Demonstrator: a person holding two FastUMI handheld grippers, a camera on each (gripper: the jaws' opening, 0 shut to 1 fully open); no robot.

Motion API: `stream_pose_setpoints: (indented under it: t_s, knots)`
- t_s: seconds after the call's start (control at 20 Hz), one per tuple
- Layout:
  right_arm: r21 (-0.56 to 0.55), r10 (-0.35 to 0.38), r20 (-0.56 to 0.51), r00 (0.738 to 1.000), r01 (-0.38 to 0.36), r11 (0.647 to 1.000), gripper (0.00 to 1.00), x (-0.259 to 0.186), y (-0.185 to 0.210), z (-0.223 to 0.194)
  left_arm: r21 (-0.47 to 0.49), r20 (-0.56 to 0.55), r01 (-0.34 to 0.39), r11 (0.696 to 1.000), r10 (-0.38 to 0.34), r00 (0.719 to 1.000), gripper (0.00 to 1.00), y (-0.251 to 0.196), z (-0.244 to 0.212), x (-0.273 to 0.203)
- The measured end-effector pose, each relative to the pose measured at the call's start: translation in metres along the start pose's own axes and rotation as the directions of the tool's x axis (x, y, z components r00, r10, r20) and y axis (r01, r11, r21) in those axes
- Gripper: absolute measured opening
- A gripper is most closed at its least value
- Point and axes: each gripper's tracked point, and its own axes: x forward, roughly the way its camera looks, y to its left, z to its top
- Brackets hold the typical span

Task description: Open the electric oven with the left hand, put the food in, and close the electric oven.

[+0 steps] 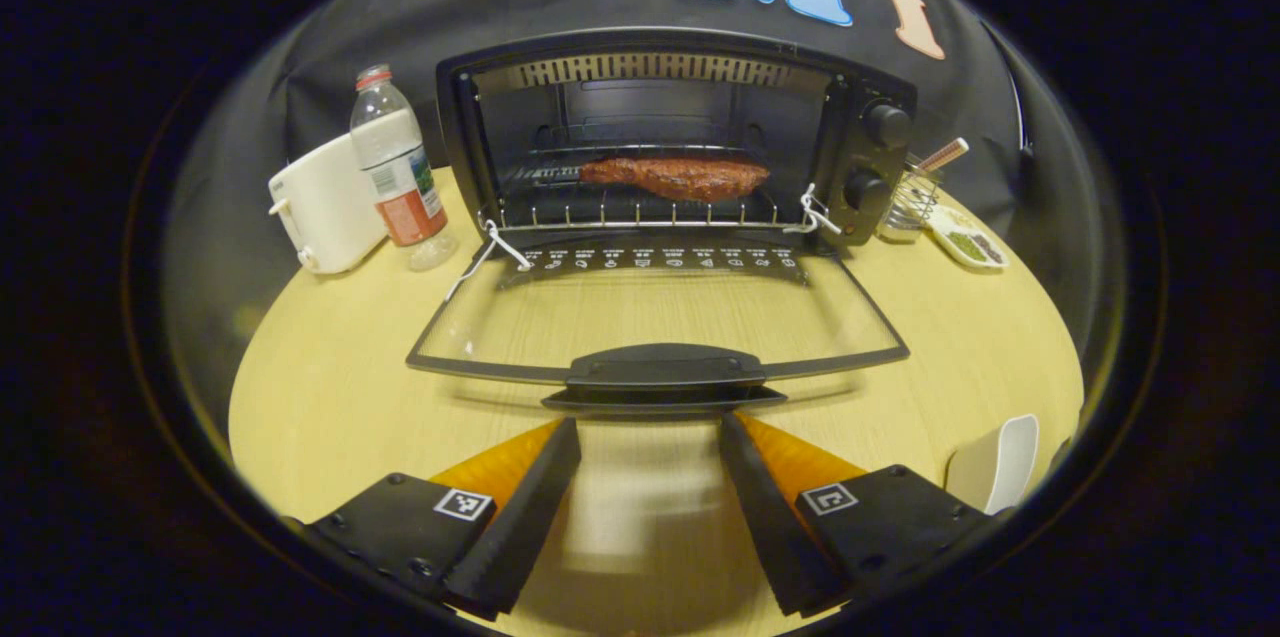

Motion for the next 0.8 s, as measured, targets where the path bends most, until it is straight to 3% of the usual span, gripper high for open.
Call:
stream_pose_setpoints:
  t_s: [0.2, 0.25, 0.3, 0.35, 0.6, 0.7, 0.75, 0.8]
  knots:
    - [-0.002, 0.005, 0.006, 1.000, -0.005, 1.000, 0.97, 0.002, 0.001, 0.003, 0.015, 0.015, 0.006, 1.000, -0.006, 1.000, 0.96, 0.000, 0.001, -0.001]
    - [-0.005, 0.008, 0.009, 1.000, -0.008, 1.000, 0.97, 0.002, 0.001, 0.004, 0.024, 0.019, 0.006, 1.000, -0.006, 1.000, 0.92, 0.001, 0.003, -0.001]
    - [-0.007, 0.011, 0.012, 1.000, -0.011, 1.000, 0.97, 0.002, 0.003, 0.005, 0.028, 0.027, 0.006, 1.000, -0.006, 1.000, 0.96, 0.001, 0.004, -0.003]
    - [-0.007, 0.016, 0.014, 1.000, -0.016, 1.000, 0.97, 0.002, 0.004, 0.005, 0.029, 0.039, 0.006, 1.000, -0.007, 0.999, 0.92, 0.001, 0.007, -0.005]
    - [-0.024, 0.054, 0.012, 0.998, -0.054, 0.998, 0.97, 0.006, 0.018, 0.005, 0.027, 0.103, 0.010, 1.000, -0.012, 0.995, 1.00, 0.001, 0.021, -0.025]
    - [-0.028, 0.069, 0.013, 0.998, -0.068, 0.997, 0.97, 0.008, 0.023, 0.006, 0.014, 0.131, 0.016, 1.000, -0.017, 0.991, 0.96, 0.001, 0.028, -0.031]
    - [-0.029, 0.075, 0.013, 0.997, -0.074, 0.997, 0.97, 0.009, 0.025, 0.005, 0.008, 0.146, 0.018, 1.000, -0.019, 0.989, 1.00, 0.002, 0.032, -0.035]
    - [-0.030, 0.080, 0.013, 0.997, -0.079, 0.996, 0.97, 0.010, 0.026, 0.005, 0.001, 0.162, 0.021, 1.000, -0.021, 0.987, 0.96, 0.001, 0.036, -0.038]
